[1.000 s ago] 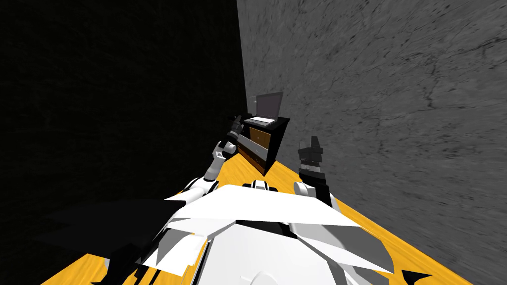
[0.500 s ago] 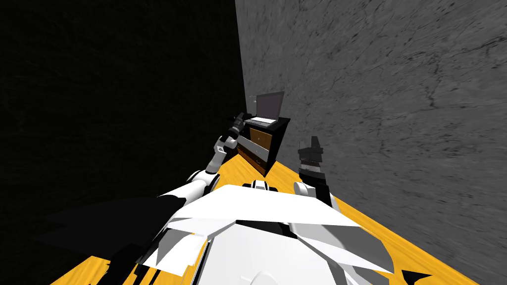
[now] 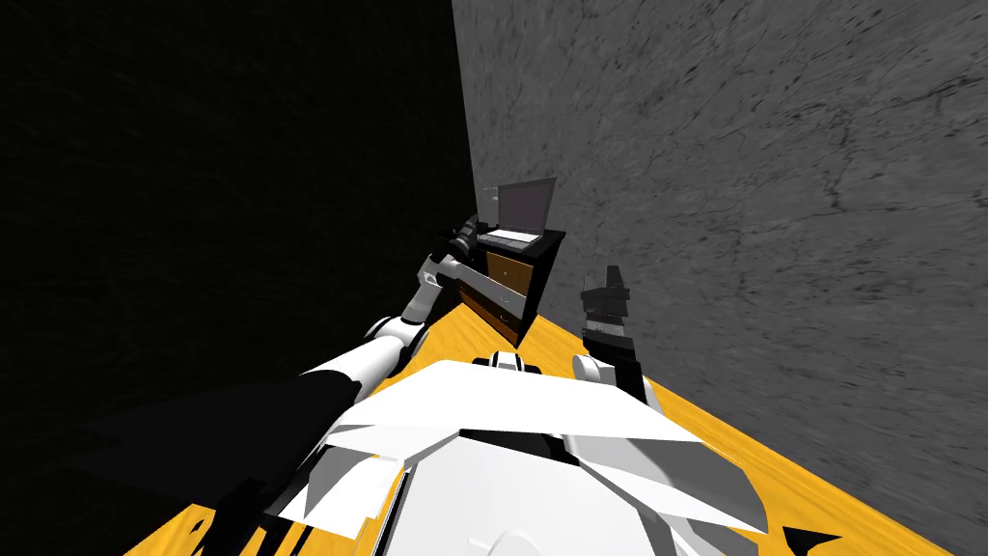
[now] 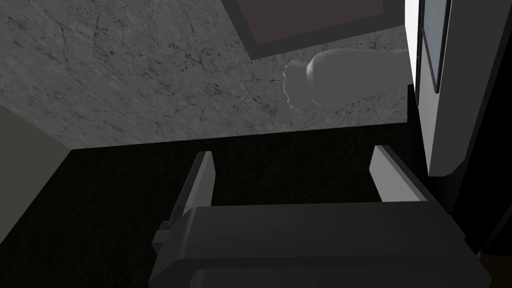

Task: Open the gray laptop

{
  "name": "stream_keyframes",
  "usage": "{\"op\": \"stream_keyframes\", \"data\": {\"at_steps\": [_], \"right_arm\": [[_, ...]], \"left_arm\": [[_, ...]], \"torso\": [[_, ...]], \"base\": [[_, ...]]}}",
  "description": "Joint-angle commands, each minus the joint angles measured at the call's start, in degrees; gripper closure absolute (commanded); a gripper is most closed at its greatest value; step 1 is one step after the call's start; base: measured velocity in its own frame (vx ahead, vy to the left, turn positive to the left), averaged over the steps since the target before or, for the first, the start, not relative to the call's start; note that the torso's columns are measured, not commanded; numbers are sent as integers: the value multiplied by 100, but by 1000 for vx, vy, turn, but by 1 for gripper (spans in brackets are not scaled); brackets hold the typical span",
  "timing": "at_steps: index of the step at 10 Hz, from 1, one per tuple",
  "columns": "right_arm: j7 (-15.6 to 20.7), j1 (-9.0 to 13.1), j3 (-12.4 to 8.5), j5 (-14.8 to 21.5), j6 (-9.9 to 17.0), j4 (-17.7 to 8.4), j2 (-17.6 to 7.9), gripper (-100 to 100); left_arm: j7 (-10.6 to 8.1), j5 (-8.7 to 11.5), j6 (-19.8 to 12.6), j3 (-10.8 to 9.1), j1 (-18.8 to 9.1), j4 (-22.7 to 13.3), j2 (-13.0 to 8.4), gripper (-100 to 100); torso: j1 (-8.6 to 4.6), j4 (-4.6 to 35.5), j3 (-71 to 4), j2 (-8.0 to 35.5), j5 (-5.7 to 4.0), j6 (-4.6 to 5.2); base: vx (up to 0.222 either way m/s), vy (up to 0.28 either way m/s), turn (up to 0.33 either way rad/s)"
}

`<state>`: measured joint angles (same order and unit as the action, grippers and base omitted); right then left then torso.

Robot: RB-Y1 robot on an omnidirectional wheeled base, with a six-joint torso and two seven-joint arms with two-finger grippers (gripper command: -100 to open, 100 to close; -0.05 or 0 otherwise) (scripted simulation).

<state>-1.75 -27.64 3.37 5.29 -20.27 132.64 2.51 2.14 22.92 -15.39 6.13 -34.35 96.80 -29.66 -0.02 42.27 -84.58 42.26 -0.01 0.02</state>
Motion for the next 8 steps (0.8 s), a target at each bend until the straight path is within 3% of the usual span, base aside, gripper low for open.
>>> {"op": "stream_keyframes", "data": {"at_steps": [1, 8], "right_arm": [[0, 0, 0, 0, 0, 0, 0, 0], [0, 0, 0, 0, 0, 0, 0, 0]], "left_arm": [[131, 205, -385, 109, -441, -330, -147, -100], [389, 599, -1032, 360, -1543, -1023, -414, -100]], "torso": [[1, 2, 3, 5, 1, -3], [-3, 2, 4, 6, -1, -1]], "base": [[67, 79, -111], [67, 65, -101]]}}
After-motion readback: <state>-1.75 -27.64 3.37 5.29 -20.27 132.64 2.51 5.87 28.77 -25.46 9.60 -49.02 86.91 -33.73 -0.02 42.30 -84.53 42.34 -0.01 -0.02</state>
